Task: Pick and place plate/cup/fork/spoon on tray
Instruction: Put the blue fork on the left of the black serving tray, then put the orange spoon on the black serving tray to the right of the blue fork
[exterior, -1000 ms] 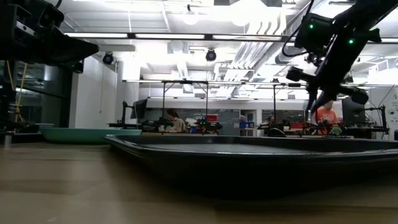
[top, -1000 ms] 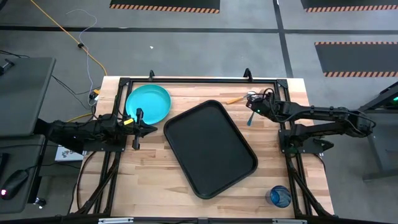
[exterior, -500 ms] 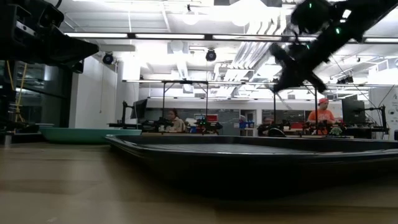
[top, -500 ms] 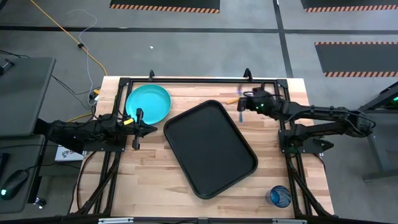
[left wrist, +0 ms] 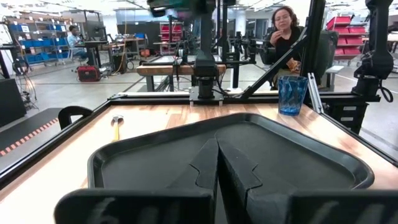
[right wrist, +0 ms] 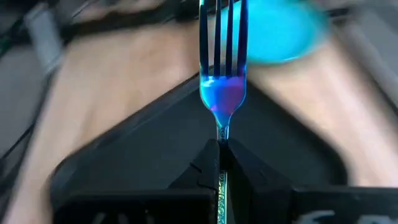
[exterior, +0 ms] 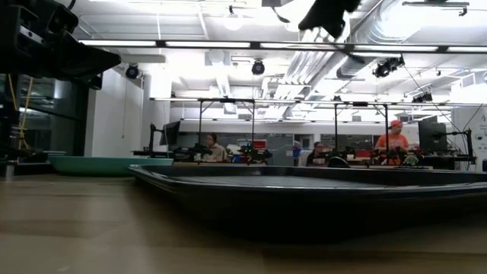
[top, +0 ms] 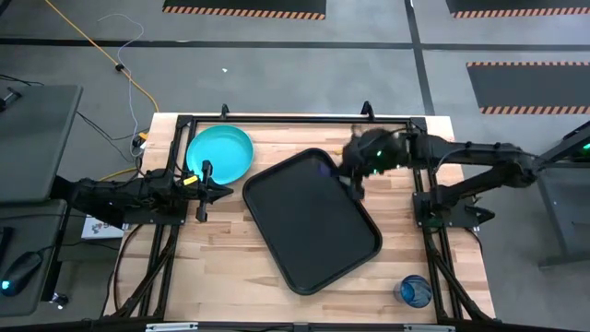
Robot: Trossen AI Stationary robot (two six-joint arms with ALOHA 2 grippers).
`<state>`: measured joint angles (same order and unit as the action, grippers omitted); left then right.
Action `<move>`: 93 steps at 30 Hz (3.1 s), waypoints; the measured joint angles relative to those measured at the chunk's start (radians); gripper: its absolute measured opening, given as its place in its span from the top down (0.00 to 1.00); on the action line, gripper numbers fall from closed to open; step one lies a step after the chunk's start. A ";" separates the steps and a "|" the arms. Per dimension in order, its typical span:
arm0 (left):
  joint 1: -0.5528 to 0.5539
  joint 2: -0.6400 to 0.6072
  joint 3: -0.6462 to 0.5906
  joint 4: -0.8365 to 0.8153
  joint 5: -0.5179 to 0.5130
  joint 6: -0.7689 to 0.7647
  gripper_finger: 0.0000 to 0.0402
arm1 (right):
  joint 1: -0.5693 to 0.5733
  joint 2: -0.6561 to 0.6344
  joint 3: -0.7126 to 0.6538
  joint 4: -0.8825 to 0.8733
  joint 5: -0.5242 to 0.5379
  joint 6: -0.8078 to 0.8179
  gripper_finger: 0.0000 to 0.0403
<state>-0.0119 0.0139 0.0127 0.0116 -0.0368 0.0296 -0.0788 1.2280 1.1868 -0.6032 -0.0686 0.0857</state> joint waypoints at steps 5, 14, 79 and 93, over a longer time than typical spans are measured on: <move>0.000 0.000 0.000 0.000 0.000 0.000 1.00 | 0.146 0.119 0.051 -0.146 -0.198 -0.111 1.00; 0.000 0.000 0.000 0.000 0.000 0.000 1.00 | 0.361 0.359 0.053 -0.217 -0.211 -0.227 1.00; 0.000 0.000 0.000 0.000 0.000 0.000 1.00 | 0.442 0.636 0.041 -0.047 -0.125 -0.267 0.83; 0.000 0.000 0.000 0.000 0.000 0.000 1.00 | 0.403 0.627 0.174 -0.253 -0.119 -0.256 0.72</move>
<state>-0.0120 0.0136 0.0128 0.0120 -0.0368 0.0299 0.3246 1.8552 1.3609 -0.8564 -0.1875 -0.1706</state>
